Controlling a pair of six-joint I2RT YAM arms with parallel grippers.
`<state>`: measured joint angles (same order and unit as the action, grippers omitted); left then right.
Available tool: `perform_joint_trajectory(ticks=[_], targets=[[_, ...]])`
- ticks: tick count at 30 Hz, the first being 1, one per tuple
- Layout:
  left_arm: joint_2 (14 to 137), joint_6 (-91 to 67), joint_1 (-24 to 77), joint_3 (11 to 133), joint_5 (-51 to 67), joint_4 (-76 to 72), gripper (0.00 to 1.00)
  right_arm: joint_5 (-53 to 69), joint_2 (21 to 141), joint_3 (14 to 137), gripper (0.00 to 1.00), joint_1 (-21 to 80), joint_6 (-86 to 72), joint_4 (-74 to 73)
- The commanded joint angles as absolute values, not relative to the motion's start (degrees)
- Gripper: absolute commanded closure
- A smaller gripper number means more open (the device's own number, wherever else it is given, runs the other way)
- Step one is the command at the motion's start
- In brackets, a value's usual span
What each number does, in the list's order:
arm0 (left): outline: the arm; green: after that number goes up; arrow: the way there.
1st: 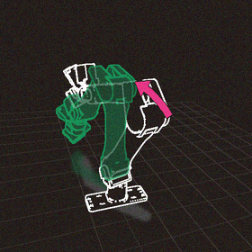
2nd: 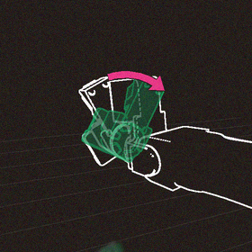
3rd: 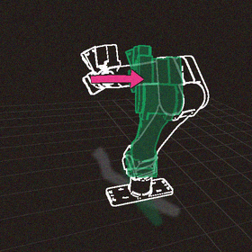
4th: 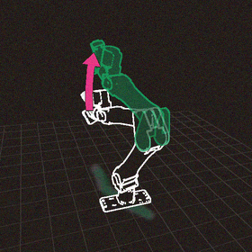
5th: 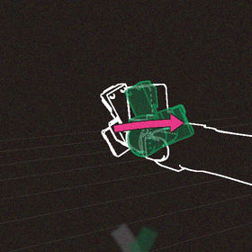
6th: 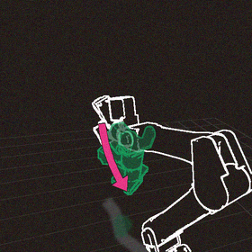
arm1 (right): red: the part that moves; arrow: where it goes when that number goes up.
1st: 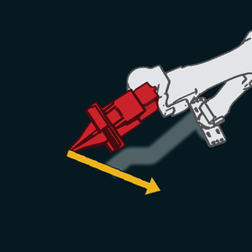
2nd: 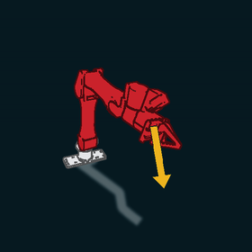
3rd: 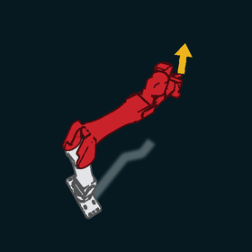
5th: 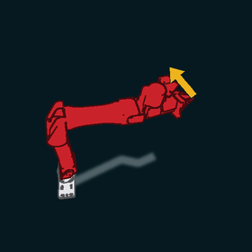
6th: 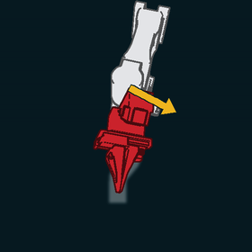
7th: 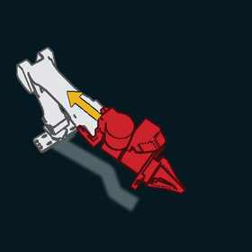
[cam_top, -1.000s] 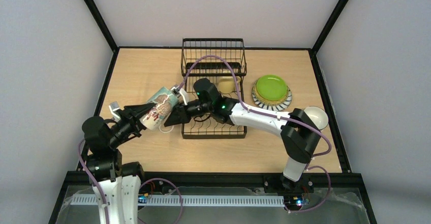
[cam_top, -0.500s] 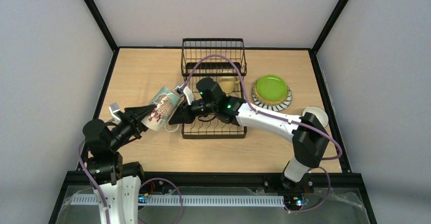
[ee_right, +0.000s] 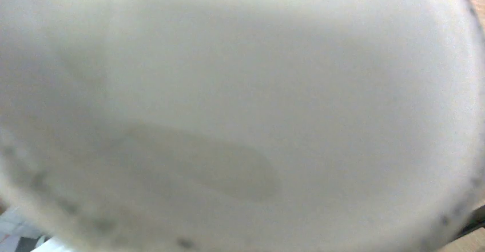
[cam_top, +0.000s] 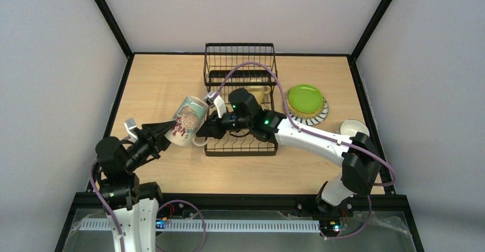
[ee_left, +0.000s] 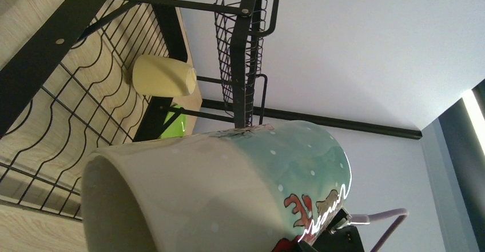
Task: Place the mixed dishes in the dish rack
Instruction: Pass from the left arm to the right, then turn the bowl upside down over the dish rack.
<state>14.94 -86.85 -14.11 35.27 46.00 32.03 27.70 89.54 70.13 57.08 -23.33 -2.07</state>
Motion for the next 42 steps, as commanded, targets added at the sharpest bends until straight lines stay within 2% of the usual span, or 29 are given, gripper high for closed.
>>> perform_joint_trajectory(ticks=[1, 26, 42], targets=[[15.8, -84.5, -14.2, 32.8, 43.9, 41.3, 0.11, 28.6, 82.1, 71.6, 1.00, 57.7, -18.6, 10.3], [18.2, -85.6, -14.1, 33.3, 42.3, 36.9, 0.08, 23.3, 79.9, 67.3, 1.00, 57.7, -13.6, 6.6], [19.4, -83.0, -14.1, 32.3, 43.3, 38.0, 0.08, 14.9, 77.0, 64.2, 1.00, 57.7, -10.5, 4.9]])
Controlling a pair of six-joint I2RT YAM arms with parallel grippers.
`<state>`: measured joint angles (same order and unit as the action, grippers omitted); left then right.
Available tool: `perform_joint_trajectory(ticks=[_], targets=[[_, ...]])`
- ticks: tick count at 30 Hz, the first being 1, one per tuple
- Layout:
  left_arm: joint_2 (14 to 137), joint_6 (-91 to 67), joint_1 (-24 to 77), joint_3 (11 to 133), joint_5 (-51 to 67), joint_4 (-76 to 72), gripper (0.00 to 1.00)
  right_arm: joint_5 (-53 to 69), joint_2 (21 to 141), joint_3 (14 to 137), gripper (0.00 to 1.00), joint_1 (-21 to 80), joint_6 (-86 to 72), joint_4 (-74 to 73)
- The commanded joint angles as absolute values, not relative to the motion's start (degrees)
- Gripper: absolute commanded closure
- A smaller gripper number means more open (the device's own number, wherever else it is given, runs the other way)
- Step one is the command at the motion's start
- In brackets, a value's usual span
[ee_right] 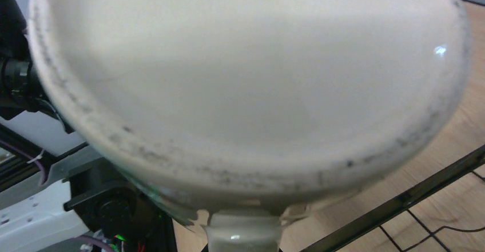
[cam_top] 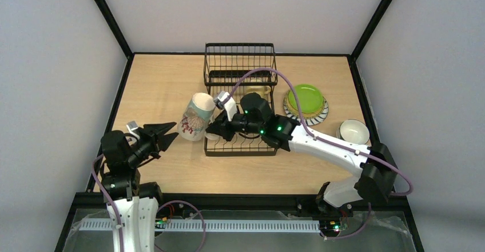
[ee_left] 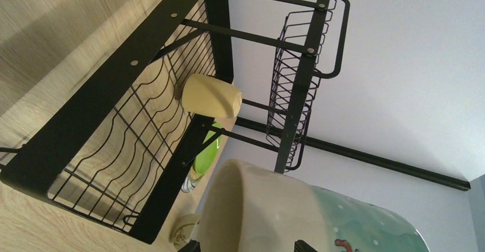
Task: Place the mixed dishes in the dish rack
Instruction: Turn the bowl upside down over the dish rack.
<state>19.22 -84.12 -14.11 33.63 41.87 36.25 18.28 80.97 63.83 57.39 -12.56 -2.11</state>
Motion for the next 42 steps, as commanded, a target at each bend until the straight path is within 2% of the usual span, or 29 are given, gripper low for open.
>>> perform_joint_trajectory(ticks=[1, 23, 42], targets=[[19.3, -82.9, -14.2, 32.2, 43.4, 38.2, 0.08, 14.0, 76.8, 64.0, 1.00, 57.7, -10.3, 4.5], [19.6, -82.6, -14.1, 31.8, 43.6, 38.7, 0.09, -6.1, 71.9, 54.1, 1.00, 57.2, -7.3, 1.6], [20.1, -81.2, -14.2, 32.1, 44.4, 39.7, 0.09, -21.2, 74.3, 49.2, 1.00, 57.1, -4.2, 4.4]])
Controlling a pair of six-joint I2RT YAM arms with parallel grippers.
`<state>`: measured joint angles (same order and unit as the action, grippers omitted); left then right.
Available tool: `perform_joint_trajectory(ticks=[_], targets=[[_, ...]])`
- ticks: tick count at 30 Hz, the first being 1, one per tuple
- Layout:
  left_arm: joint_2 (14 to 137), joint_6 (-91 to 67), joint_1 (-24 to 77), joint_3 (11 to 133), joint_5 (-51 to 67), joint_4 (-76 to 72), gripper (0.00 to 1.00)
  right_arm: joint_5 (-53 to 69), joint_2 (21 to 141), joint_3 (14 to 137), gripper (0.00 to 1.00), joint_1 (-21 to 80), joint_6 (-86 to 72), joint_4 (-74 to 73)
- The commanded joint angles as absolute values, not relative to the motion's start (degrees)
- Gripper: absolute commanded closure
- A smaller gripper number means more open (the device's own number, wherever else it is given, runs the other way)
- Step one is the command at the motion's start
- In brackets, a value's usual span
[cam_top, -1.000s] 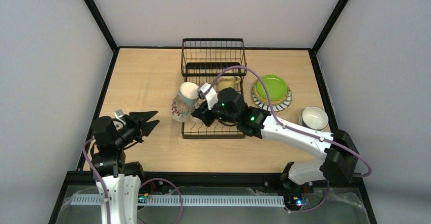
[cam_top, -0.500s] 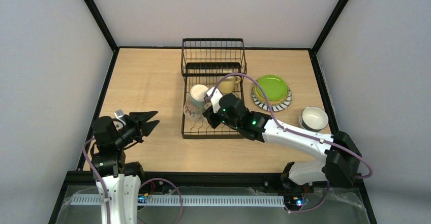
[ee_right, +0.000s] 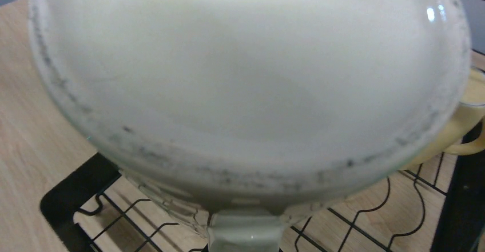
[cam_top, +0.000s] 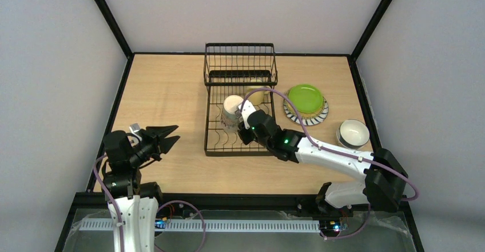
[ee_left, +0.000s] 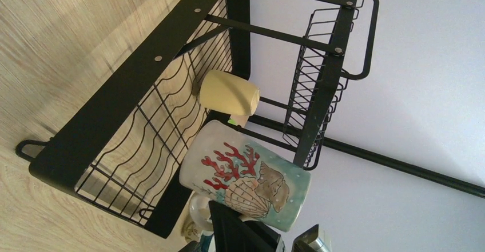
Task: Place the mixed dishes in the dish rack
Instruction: Turn the bowl upside down over the dish rack.
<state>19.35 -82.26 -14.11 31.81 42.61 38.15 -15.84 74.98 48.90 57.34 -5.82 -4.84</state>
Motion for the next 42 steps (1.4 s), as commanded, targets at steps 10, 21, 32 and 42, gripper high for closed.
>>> perform_joint_trajectory(ticks=[10, 21, 32, 42], targets=[[21.4, -80.0, -14.1, 32.3, 45.0, 39.9, 0.09, -23.7, 81.2, 49.0, 1.00, 56.9, -2.3, 9.3], [24.4, -77.4, -14.2, 32.1, 45.6, 39.7, 0.09, -22.8, 88.1, 48.7, 1.00, 54.9, -1.7, 15.4], [25.7, -76.6, -14.1, 31.1, 45.3, 39.6, 0.09, -20.4, 94.1, 51.3, 1.00, 51.9, -1.8, 18.6], [26.6, -76.6, -14.2, 30.9, 44.3, 39.7, 0.10, -18.3, 99.5, 56.3, 1.00, 50.0, -1.8, 19.2]])
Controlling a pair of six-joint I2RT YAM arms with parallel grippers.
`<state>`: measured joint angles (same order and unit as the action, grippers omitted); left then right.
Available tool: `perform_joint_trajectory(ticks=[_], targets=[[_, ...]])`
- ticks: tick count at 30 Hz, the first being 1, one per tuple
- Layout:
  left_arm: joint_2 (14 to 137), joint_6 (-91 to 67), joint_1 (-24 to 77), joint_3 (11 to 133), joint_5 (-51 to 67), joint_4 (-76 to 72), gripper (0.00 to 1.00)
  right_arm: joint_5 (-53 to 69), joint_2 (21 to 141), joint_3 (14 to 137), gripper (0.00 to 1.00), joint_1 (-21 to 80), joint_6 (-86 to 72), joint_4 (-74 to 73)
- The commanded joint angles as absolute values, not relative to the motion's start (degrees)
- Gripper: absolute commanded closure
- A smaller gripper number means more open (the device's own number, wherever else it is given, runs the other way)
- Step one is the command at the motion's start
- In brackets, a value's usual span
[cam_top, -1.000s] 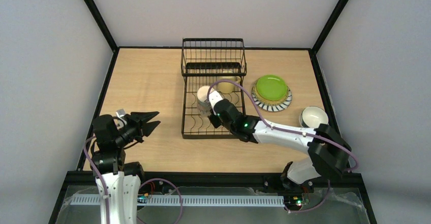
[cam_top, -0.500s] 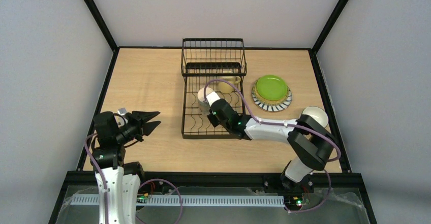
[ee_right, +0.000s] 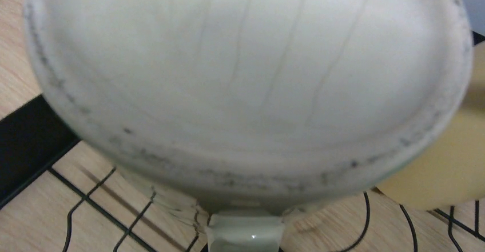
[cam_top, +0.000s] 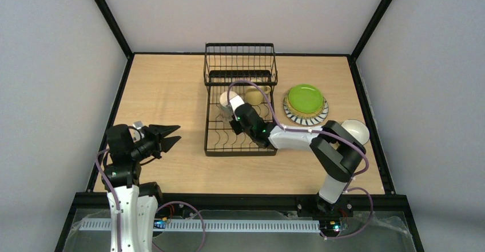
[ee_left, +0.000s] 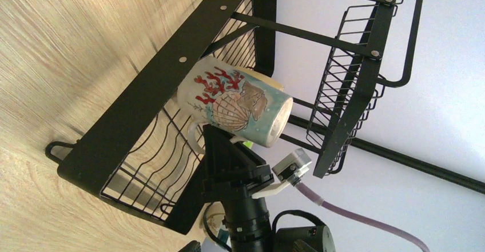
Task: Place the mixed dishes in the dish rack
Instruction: Turn the bowl upside down over the dish rack.
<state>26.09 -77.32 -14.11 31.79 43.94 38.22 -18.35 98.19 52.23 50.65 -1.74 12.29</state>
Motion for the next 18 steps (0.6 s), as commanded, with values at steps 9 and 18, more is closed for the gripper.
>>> perform_joint_trajectory(ticks=[9, 18], targets=[[27.4, -77.0, -14.1, 31.2, 44.1, 39.4, 0.10, -18.7, 104.4, 60.5, 1.00, 48.8, -1.7, 19.7], [27.9, -76.6, -14.1, 31.2, 43.8, 39.2, 0.10, -20.0, 106.4, 62.8, 0.32, 48.2, -1.7, 19.2]])
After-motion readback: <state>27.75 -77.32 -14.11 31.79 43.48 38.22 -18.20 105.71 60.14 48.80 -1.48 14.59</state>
